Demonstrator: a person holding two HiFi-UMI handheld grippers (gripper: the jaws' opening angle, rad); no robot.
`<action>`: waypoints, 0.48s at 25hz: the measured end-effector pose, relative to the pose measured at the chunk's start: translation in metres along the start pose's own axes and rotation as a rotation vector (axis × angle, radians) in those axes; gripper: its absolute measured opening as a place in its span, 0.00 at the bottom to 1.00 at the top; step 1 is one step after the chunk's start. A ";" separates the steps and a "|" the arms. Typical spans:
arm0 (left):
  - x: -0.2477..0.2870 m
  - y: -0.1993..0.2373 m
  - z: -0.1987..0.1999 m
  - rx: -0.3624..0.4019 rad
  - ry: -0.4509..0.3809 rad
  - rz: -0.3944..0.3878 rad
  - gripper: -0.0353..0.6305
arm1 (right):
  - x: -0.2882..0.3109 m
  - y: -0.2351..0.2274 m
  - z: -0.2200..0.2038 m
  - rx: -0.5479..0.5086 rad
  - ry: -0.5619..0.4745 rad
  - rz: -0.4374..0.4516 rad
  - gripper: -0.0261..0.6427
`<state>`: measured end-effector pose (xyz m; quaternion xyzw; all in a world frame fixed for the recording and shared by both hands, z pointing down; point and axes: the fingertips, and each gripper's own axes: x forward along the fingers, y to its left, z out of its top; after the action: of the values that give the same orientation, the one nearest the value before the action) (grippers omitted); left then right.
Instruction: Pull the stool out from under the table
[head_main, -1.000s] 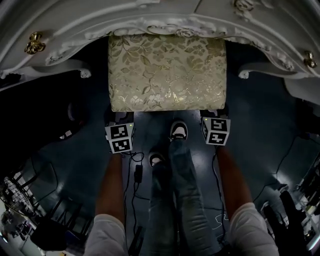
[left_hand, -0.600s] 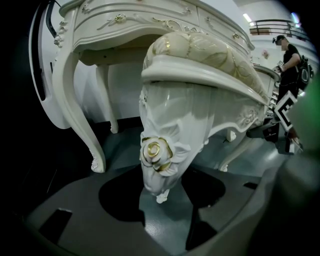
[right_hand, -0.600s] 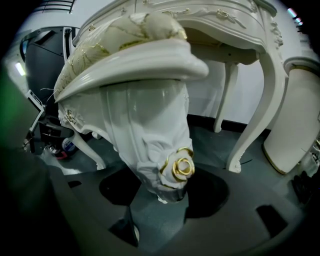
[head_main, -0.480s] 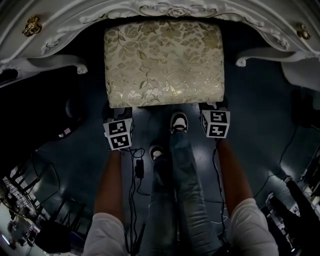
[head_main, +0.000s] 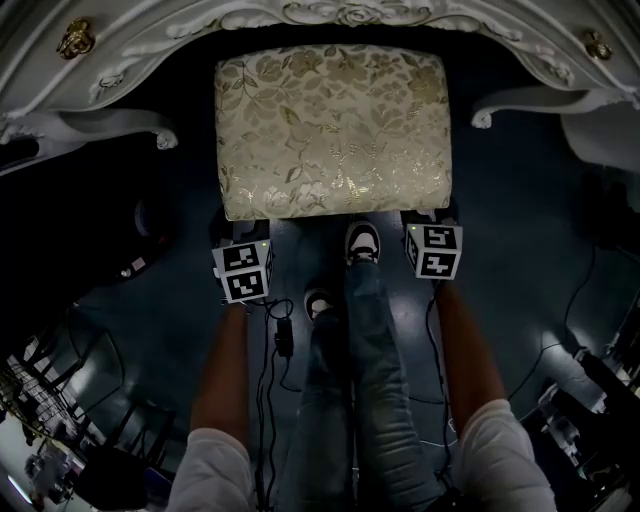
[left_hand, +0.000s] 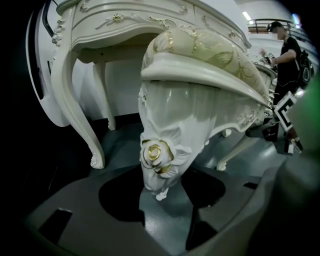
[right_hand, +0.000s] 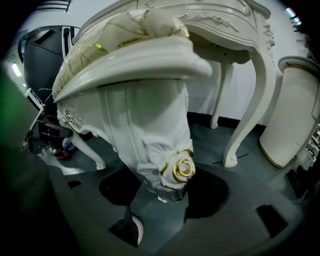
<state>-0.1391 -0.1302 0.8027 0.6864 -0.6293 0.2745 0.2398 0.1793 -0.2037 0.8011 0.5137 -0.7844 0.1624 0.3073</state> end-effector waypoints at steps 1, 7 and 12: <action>0.000 0.000 -0.001 0.000 0.000 0.001 0.41 | 0.000 0.000 0.000 -0.001 0.002 0.000 0.42; -0.001 0.000 0.001 0.002 -0.004 0.002 0.41 | 0.002 0.000 -0.002 0.002 0.007 0.009 0.42; 0.000 -0.001 0.000 0.011 0.016 -0.010 0.41 | 0.002 -0.001 -0.003 0.002 0.019 0.013 0.42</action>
<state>-0.1383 -0.1304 0.8024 0.6884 -0.6226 0.2822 0.2425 0.1807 -0.2041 0.8046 0.5073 -0.7847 0.1699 0.3132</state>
